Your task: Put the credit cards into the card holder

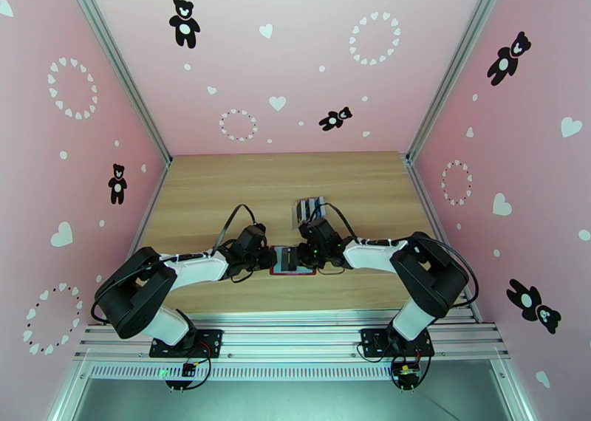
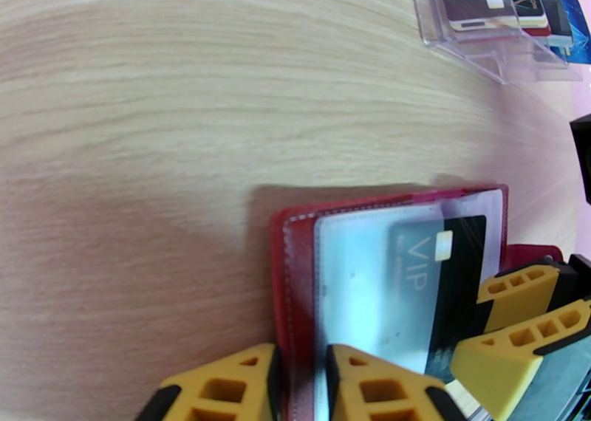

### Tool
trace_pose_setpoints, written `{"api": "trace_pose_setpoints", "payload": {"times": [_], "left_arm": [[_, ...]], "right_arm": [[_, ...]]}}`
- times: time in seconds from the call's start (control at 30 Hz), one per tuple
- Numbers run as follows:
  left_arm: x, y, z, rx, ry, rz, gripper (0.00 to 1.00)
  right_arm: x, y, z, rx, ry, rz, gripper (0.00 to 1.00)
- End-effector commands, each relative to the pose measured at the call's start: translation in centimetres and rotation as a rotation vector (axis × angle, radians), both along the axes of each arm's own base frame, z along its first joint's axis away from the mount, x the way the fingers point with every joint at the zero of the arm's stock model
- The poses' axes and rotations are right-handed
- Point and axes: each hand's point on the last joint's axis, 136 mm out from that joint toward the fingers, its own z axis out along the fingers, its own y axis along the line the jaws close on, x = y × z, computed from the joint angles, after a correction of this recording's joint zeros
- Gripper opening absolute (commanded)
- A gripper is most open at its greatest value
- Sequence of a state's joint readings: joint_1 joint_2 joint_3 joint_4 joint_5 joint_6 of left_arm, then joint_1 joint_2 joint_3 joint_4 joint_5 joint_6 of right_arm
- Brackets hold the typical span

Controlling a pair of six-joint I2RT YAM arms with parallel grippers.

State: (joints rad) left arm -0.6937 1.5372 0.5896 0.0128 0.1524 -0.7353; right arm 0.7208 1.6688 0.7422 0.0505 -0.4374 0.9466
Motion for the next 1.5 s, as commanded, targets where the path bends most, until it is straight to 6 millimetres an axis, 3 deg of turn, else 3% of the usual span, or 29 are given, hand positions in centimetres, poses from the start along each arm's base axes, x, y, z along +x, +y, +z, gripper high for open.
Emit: {"api": "trace_pose_setpoints", "payload": {"times": [0.0, 0.27, 0.43, 0.67, 0.93, 1.47], "left_arm": [[-4.6, 1.5, -3.8, 0.08, 0.178, -0.049, 0.27], [-4.5, 1.6, -3.7, 0.09, 0.174, -0.05, 0.26], [-4.5, 1.5, -3.5, 0.084, 0.172, -0.054, 0.27], [-4.5, 1.5, -3.4, 0.086, 0.172, -0.054, 0.18], [-4.4, 1.6, -3.2, 0.092, 0.166, -0.053, 0.18], [-4.4, 1.5, -3.4, 0.096, 0.169, -0.06, 0.18]], "right_arm": [[0.2, -0.8, 0.8, -0.075, -0.036, 0.019, 0.33], [0.7, -2.6, 2.0, -0.178, -0.072, 0.008, 0.33], [0.9, -1.7, 2.7, -0.155, -0.075, 0.021, 0.33], [0.8, -0.9, 1.7, -0.174, -0.041, 0.042, 0.33], [0.6, -0.8, 0.3, -0.212, -0.002, 0.048, 0.33], [0.6, -0.4, -0.1, -0.22, 0.006, 0.058, 0.33]]}}
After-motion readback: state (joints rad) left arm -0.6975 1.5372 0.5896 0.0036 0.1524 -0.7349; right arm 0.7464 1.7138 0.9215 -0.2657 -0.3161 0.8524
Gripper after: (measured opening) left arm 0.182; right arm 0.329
